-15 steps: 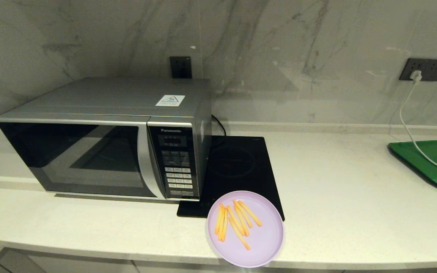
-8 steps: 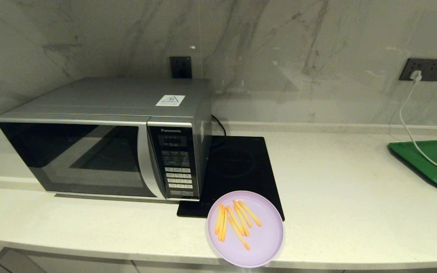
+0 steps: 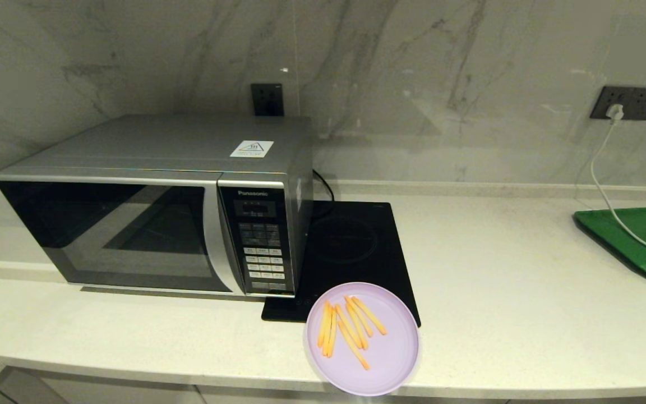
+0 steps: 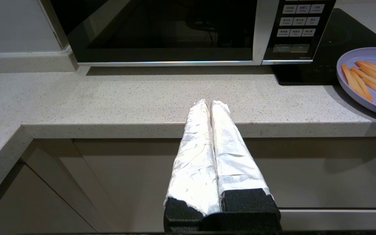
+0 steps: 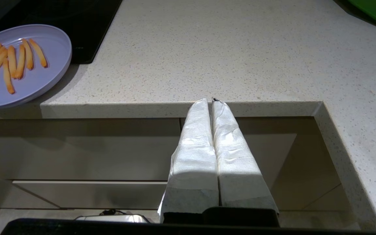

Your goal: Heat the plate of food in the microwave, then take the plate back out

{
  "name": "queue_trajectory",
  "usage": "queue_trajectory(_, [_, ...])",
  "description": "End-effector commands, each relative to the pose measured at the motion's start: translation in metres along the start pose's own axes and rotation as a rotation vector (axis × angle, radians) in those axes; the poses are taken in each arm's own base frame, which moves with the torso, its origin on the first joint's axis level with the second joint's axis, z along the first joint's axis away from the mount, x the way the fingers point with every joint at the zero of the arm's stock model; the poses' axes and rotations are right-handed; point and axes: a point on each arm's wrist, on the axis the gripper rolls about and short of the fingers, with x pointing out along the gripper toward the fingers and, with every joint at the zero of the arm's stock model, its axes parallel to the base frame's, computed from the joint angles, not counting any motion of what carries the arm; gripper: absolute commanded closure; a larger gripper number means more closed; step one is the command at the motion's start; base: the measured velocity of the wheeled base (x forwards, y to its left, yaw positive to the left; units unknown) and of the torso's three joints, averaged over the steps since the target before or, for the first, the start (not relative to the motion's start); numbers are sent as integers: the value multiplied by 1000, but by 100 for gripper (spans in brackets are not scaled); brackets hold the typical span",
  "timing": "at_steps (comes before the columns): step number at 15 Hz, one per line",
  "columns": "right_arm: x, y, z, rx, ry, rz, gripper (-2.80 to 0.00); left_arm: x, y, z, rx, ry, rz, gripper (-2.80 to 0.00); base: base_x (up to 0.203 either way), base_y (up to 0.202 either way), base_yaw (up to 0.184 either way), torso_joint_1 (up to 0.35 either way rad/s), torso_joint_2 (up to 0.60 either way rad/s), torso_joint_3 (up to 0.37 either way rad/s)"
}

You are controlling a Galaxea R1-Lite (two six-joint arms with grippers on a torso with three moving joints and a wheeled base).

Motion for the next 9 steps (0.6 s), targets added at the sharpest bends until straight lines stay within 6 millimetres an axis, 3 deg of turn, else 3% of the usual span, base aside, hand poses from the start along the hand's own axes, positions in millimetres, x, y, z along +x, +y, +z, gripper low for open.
queue_trajectory(1, [0, 0, 0, 0, 2, 0, 0, 0, 0, 0, -1, -2, 0, 0, 0, 0, 0, 0, 0, 0])
queue_trajectory(9, [0, 0, 0, -1, 2, 0, 0, 0, 0, 0, -3, -1, 0, 0, 0, 0, 0, 0, 0, 0])
